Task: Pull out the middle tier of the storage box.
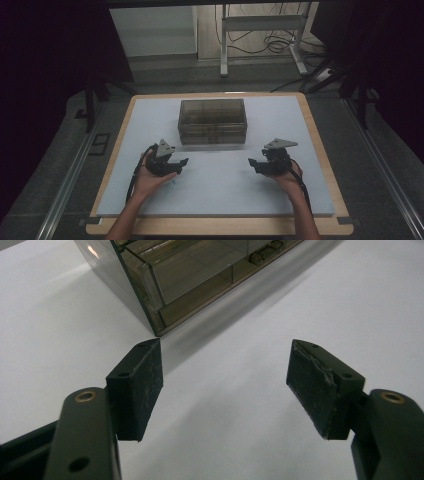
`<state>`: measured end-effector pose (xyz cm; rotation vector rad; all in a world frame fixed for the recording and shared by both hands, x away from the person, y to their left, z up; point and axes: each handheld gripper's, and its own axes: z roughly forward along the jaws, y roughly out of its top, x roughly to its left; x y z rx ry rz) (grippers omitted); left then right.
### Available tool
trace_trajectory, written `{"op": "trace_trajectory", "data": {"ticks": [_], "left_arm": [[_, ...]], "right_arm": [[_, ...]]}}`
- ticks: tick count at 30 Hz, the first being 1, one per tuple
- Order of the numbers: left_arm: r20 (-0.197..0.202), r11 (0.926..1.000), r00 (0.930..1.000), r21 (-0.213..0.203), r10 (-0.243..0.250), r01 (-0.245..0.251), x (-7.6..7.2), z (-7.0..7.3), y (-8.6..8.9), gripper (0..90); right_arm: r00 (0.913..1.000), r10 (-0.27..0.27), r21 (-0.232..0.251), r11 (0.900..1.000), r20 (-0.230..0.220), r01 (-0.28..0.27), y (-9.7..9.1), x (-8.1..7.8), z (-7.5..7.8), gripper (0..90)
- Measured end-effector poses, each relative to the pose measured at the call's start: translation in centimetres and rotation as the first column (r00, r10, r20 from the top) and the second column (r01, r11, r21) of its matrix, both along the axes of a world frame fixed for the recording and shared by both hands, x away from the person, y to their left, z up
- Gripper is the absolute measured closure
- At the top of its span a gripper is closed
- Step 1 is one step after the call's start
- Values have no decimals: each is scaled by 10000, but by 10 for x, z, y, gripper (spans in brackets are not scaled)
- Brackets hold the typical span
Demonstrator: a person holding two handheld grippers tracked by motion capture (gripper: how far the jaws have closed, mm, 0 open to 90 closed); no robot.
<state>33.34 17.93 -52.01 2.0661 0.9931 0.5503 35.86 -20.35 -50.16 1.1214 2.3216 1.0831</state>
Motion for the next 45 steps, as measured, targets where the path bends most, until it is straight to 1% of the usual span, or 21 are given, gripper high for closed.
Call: {"op": "trace_trajectory", "data": {"ticks": [4,8,12,13,14,15,17,18,19,23,25,29,31,33,36,39,41,45], "left_arm": [[35,9999,10000,-101,22,-22,3,2,3,328],[128,9999,9999,-90,70,-69,5,2,4,353],[96,9999,9999,-134,98,-97,9,3,4,366],[148,9998,9998,-158,130,-127,10,4,5,383],[186,9995,9997,-269,153,-148,11,4,5,389],[143,9994,9998,-305,156,-151,12,4,5,389],[182,9996,9996,-232,194,-190,14,5,5,398],[193,9995,9996,-255,202,-197,15,5,6,406],[191,9994,9996,-284,208,-203,16,6,6,414],[233,9996,9995,-182,229,-225,21,8,5,443],[351,9995,9990,-199,259,-252,22,9,5,459],[223,9989,9992,-332,343,-336,25,7,8,478],[218,9982,9990,-461,387,-377,27,6,9,503],[223,9981,9989,-479,401,-390,28,6,10,523],[220,9979,9989,-502,417,-405,29,5,10,533],[241,9979,9989,-517,414,-401,30,4,10,537],[219,9978,9989,-516,422,-410,30,4,10,539],[304,9974,9985,-576,447,-429,30,5,10,543]], "right_arm": [[10000,44,29,10000,17,-44,2,4,1,343],[9999,124,-21,9999,59,-124,5,9,1,353],[9998,159,-87,9998,121,-158,6,14,0,363],[9997,180,-147,9997,174,-178,6,17,0,373],[9997,182,-147,9997,183,-179,6,18,0,377],[9997,182,-147,9997,183,-179,6,18,0,377],[9994,215,-110,9997,270,-212,7,20,0,390],[9995,212,-58,9998,245,-210,7,21,-1,398],[9994,255,-73,9997,246,-253,7,22,-1,404],[9989,360,-95,9993,307,-357,7,27,0,436],[9987,388,-79,9992,340,-386,7,29,1,453],[9974,588,-115,9982,410,-583,10,32,4,481],[9965,693,-127,9975,465,-688,10,35,5,497],[9961,745,-161,9971,482,-738,11,38,6,511],[9955,786,2,9969,522,-787,11,42,8,537],[9943,887,45,9960,600,-891,14,45,10,559],[9939,935,74,9955,586,-941,15,47,10,570],[9931,1021,145,9946,570,-1031,17,52,10,595]]}}
